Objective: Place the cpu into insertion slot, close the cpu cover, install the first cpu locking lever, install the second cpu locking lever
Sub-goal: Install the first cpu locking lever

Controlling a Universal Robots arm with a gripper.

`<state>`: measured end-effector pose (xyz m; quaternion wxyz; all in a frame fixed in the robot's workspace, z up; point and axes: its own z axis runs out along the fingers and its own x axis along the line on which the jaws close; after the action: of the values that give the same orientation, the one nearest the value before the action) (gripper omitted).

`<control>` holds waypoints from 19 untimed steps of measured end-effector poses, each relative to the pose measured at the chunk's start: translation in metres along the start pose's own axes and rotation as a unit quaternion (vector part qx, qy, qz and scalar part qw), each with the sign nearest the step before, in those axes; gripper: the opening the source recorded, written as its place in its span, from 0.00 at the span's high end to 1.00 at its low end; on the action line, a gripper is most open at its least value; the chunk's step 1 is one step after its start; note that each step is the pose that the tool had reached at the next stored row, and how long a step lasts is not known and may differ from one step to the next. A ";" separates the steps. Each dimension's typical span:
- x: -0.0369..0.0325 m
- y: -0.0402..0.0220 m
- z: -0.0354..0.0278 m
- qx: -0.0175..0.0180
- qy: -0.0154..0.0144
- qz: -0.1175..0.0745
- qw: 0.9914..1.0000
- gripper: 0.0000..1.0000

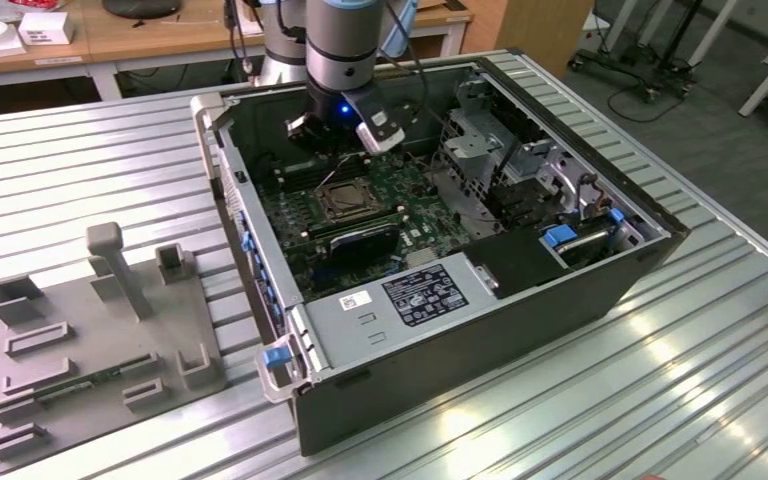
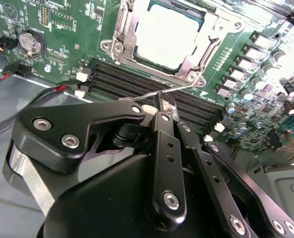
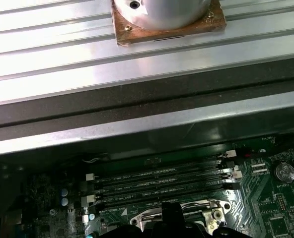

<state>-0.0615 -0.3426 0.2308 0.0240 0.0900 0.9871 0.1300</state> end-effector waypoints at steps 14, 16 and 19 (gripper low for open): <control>0.0006 0.0054 0.0031 0.000 -0.001 0.002 1.000 0.89; 0.0002 0.0055 0.0038 0.000 -0.001 0.002 1.000 0.89; -0.0001 0.0058 0.0053 -0.002 0.000 0.003 1.000 0.89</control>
<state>-0.0600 -0.3357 0.2273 0.0242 0.0928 0.9866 0.1317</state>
